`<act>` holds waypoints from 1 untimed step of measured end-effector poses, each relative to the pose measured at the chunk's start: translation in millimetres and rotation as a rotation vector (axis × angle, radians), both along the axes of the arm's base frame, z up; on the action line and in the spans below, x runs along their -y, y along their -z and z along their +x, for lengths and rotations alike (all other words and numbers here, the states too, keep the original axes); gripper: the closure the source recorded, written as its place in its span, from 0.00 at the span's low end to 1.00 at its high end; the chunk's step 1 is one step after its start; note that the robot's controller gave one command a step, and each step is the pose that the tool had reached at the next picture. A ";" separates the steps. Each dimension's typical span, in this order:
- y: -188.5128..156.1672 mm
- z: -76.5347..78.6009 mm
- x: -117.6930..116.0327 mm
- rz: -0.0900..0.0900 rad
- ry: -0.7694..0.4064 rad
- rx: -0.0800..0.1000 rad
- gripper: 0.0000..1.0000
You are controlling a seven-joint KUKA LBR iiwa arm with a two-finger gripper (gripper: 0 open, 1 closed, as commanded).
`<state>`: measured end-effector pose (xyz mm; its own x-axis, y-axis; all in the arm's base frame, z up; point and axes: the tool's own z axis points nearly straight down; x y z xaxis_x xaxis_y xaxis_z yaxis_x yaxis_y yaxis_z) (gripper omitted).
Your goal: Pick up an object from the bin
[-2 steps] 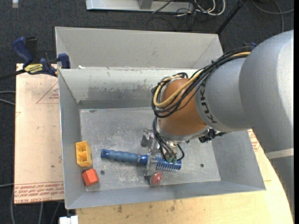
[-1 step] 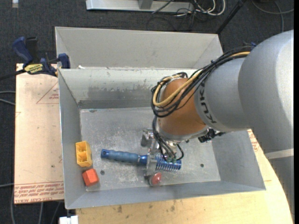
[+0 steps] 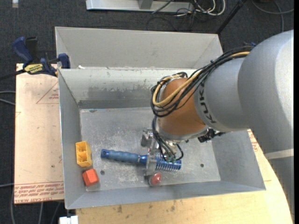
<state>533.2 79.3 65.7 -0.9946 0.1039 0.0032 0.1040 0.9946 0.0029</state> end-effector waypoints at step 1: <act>-0.1 0.4 -0.4 0.002 0.001 0.000 0.00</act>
Offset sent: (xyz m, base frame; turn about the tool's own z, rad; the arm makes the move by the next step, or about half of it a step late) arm 0.0000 0.0000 0.0000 0.0000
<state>533.5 79.7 65.8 -0.9944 0.1053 0.0030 0.1053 0.9944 0.0046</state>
